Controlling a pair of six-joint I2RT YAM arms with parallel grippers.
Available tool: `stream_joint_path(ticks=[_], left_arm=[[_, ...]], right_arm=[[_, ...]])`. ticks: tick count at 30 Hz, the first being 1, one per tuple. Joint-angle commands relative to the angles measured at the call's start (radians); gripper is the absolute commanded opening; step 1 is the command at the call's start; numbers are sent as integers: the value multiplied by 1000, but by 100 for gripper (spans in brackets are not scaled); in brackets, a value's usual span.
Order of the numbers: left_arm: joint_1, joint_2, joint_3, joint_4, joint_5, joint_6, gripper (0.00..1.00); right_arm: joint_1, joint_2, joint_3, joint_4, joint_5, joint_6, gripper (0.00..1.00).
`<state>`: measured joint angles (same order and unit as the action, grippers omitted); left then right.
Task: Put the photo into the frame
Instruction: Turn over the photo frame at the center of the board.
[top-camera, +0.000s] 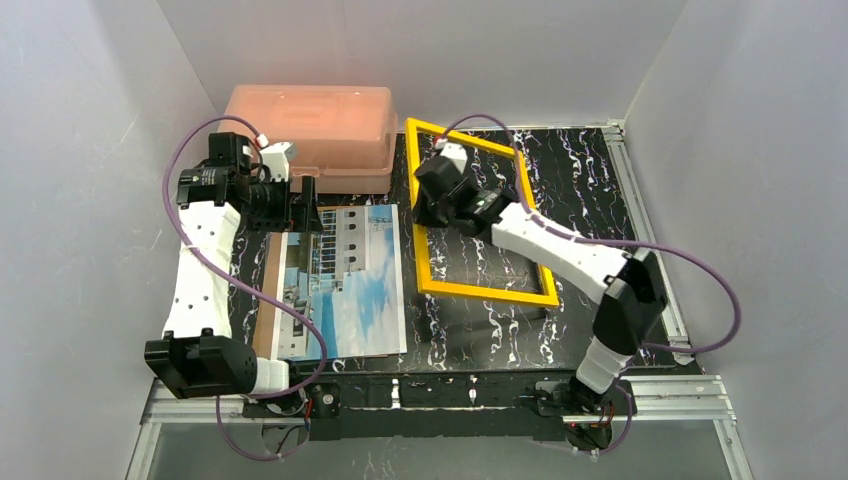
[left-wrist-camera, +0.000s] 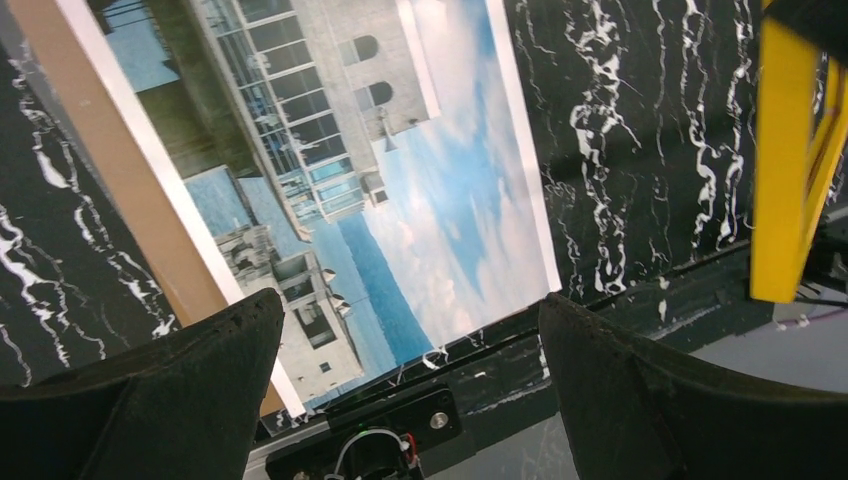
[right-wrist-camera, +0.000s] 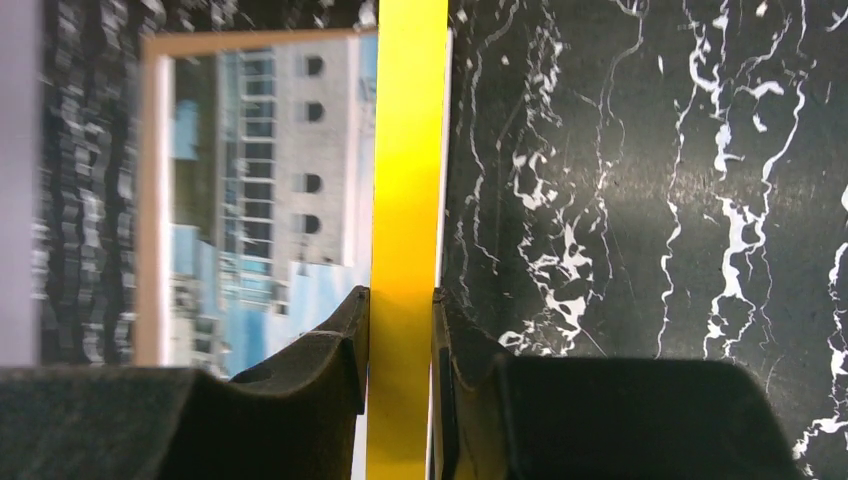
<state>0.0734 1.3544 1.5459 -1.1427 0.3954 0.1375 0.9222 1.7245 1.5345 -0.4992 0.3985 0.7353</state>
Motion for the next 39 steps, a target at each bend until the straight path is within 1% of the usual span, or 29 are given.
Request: stream_joint_path(ticks=[1,6,10,13,15,18,23,29,32,37,39], left_arm=[[-40,-7,20,-44,82,-13,98],[-60,0,2,-3,138,-46,98],[-133,7,-13,58,197,-111,98],[-165,-23,-74,200,250,-235,98],[-199,-32,-102,282,263,-285,98],[-251,13,-70,310,273,-325,98],[-270,59,-105,445,341,-434,98],[-309,117,-118,543,360,-472,98],[-321,132,-130,582,351,-475,98],[-323,148,-167,630,306,-464,98],[-324,158,-186,648,312,-476,98]], right_arm=[[-45,-124,100,18,-115,26,1],[-64,-195,188,10,-187,56,1],[-71,-248,201,79,-277,109,1],[-75,-306,141,243,-361,191,1],[-76,-344,96,337,-389,252,1],[-78,-386,55,457,-432,337,1],[-83,-415,8,639,-487,507,1],[-83,-421,17,705,-494,621,1],[-83,-421,3,766,-509,674,1],[-84,-420,2,812,-517,706,1],[-83,-422,-13,841,-514,721,1]])
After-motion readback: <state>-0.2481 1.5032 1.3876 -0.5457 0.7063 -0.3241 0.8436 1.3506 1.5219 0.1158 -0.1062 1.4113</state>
